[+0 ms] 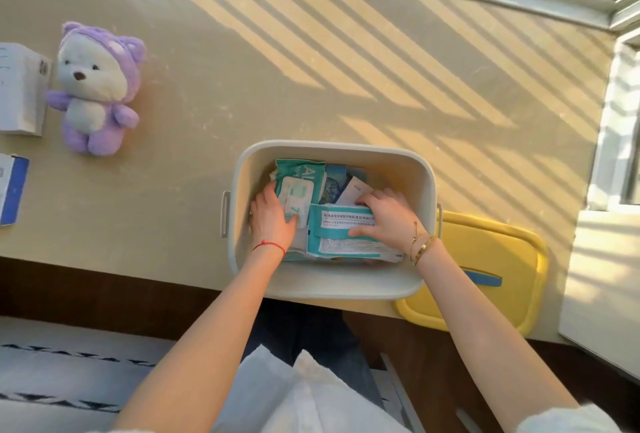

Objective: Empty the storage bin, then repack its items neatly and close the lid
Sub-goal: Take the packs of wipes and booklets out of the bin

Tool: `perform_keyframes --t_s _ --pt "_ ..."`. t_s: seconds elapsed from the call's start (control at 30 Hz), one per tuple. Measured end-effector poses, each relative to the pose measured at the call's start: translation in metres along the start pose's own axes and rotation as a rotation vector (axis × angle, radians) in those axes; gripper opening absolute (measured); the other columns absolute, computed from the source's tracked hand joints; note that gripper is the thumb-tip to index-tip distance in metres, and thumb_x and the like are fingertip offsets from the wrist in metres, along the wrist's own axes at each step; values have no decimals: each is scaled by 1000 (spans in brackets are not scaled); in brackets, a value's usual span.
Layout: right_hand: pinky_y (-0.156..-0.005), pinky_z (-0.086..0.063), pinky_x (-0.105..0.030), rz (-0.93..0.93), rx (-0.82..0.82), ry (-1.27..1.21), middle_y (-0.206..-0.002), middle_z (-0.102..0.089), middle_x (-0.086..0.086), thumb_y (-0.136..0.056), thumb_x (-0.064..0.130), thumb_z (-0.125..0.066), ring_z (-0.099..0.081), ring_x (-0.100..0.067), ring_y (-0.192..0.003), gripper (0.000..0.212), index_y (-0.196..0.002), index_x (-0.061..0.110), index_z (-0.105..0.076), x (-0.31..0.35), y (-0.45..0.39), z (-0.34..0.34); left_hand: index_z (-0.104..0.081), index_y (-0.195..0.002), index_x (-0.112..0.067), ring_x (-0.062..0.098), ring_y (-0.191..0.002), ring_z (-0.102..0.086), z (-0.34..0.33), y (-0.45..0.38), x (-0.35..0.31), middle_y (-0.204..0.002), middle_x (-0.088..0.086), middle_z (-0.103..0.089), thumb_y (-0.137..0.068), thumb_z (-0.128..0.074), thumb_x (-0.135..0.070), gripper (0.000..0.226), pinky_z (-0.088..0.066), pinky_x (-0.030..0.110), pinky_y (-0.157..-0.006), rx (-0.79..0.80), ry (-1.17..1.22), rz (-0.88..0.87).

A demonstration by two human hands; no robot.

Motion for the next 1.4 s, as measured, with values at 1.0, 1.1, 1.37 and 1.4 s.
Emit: perform_keyframes --t_s 1.0,1.1,1.37,1.4 --pt "-72 -60 -25 -434 -474 -1106 -106 -68 7 -85 46 -61 -67 -6 -96 41 -113 16 -58 28 111 -6 -41 -134 -14 24 -116 -56 3 39 -16 -127 10 -58 -75 -78 -17 70 -46 36 -94 100 402 3" --pt "-66 -57 -18 -397 -518 -1152 -104 -68 6 -86 42 -62 -67 -4 -94 35 -110 16 -59 36 124 1 -51 -124 -16 21 -111 -59 22 50 -15 -123 5 -61 -79 -75 -21 52 -52 39 -90 102 445 -5" --pt "-72 -59 -26 -289 -580 -1160 -105 -69 3 -88 39 -61 -68 -8 -95 35 -113 14 -60 74 159 28 -53 -123 -23 6 -101 -64 90 109 -6 -114 -5 -65 -80 -73 -11 49 -58 28 -75 105 785 -65" --pt "-73 -60 -27 -268 -581 -1160 -106 -69 3 -88 40 -61 -68 -9 -96 36 -114 14 -60 81 163 32 -54 -122 -23 7 -101 -65 99 117 -3 -113 -4 -66 -80 -72 -10 47 -58 30 -76 104 820 -74"
Point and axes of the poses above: each hand's wrist, its own y-axis away from the middle knuckle, its own z-axis out of the back of the hand, x = y × z, the point moved 3 cm from there along -y, towards the middle knuckle
